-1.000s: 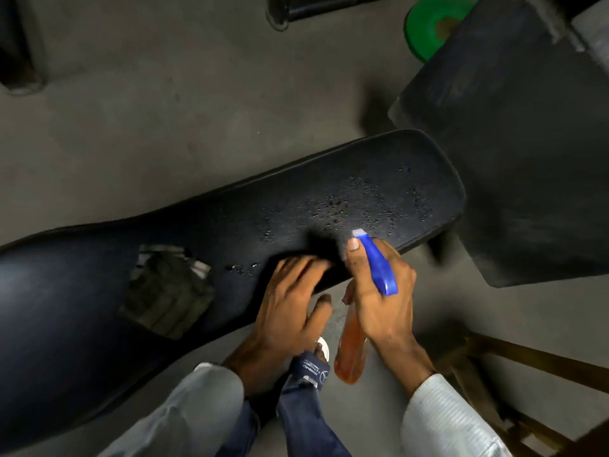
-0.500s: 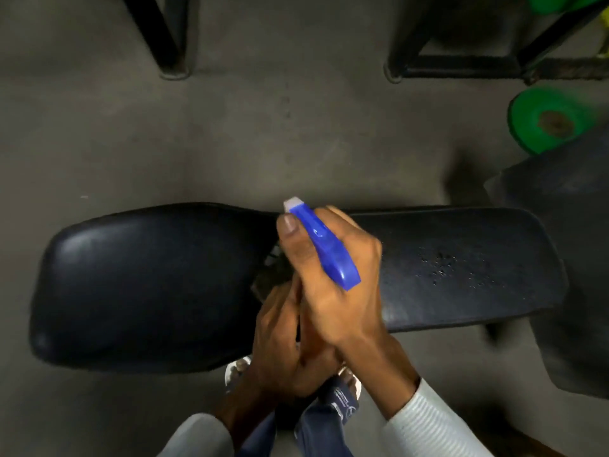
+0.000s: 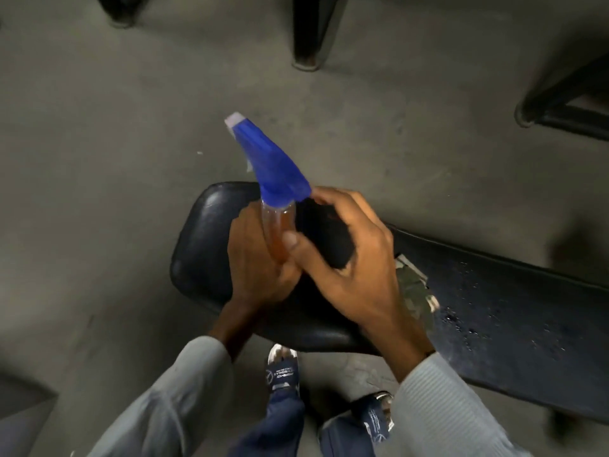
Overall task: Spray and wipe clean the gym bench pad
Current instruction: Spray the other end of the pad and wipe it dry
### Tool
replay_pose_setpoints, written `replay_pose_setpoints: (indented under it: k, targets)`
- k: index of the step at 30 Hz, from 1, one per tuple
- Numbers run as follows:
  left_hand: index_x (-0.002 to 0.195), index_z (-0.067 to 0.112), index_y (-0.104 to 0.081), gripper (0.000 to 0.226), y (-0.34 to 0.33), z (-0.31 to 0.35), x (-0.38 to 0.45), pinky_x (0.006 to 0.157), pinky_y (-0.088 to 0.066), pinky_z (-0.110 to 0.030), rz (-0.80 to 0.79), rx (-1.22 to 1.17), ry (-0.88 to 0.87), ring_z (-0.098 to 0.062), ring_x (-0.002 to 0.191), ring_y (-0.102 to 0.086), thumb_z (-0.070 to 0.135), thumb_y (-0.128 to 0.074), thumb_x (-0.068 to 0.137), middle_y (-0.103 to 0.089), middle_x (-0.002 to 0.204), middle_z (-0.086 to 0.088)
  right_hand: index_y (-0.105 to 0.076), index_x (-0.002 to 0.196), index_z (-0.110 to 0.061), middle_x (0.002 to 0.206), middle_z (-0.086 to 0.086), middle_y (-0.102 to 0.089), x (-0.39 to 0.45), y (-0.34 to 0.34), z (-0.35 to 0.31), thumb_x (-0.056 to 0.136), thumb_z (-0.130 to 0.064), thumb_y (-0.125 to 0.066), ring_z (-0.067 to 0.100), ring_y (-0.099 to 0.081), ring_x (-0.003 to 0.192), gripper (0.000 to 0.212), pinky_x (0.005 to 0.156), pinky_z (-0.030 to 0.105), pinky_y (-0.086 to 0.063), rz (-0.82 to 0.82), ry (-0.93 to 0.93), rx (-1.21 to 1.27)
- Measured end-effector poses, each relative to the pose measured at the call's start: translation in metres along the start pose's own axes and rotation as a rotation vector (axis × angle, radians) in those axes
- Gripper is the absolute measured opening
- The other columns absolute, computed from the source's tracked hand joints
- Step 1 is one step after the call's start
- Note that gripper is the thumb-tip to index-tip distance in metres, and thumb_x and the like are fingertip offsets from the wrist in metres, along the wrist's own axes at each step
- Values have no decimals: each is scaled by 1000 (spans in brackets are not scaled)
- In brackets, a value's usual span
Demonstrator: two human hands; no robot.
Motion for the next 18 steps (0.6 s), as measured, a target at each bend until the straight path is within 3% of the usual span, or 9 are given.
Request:
replay_pose_setpoints:
  k: [2,4,5,8,9,13,16,18]
  targets:
    - [130,19,-59,53,15,-9,0,96,-54,-41,68,12,9,-21,110,-63,30,-81,83,-63,121,4,-71,135,-13,130,-3,-71,-13,-9,21,100,-39,-73,9,-69,124,44,105,37,-56,23,-43,-2]
    - [128,14,-59,50,31,6,-12,97,-47,-17,114,-66,-22,-11,107,-58,33,-77,86,-61,120,6,-73,128,-16,123,-6,-72,-27,-23,41,102,-40,-68,8,-70,116,36,100,36,-57,9,-101,-20]
    - [130,14,-58,53,33,14,-18,97,-41,-12,118,-105,-37,-6,109,-54,39,-73,86,-59,120,5,-73,123,-20,119,-11,-71,-33,-32,50,103,-42,-66,5,-69,112,31,97,33,-58,-18,-129,-34]
    - [135,5,-60,63,28,19,-30,99,-46,-29,120,-124,-27,-6,115,-53,48,-65,89,-66,126,-11,-64,115,-37,102,-30,-60,-47,-52,70,104,-48,-59,-9,-63,97,16,86,15,-51,-97,-197,-80]
    - [136,2,-60,66,25,15,-33,101,-47,-29,120,-142,-9,-8,117,-55,49,-64,90,-66,128,-14,-62,115,-38,99,-31,-58,-49,-56,74,105,-48,-59,-10,-61,94,15,84,13,-49,-109,-215,-82]
    - [132,1,-63,62,27,6,-38,95,-35,0,164,-149,83,3,109,-51,48,-63,91,-64,122,-4,-68,122,-26,111,-19,-62,-48,-69,80,109,-37,-58,2,-65,101,19,84,23,-54,-160,-227,-48]
    - [128,7,-65,56,27,-1,-39,88,-36,-1,168,-103,126,0,102,-54,51,-63,94,-66,117,-4,-66,125,-28,118,-11,-69,-46,-77,81,112,-33,-55,6,-67,104,19,87,28,-56,-181,-216,-29]
    - [128,7,-65,53,26,-7,-43,88,-46,-12,179,-102,147,-9,102,-61,48,-66,96,-68,117,-6,-67,130,-27,122,-8,-70,-47,-79,81,114,-28,-55,5,-67,106,21,87,28,-56,-183,-217,-22]
Point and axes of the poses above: each hand's wrist, its own x-axis towards the middle knuckle, its own y-axis out of the back of the hand, z = x × y, the point moved 10 cm from there along x, towards the middle knuckle
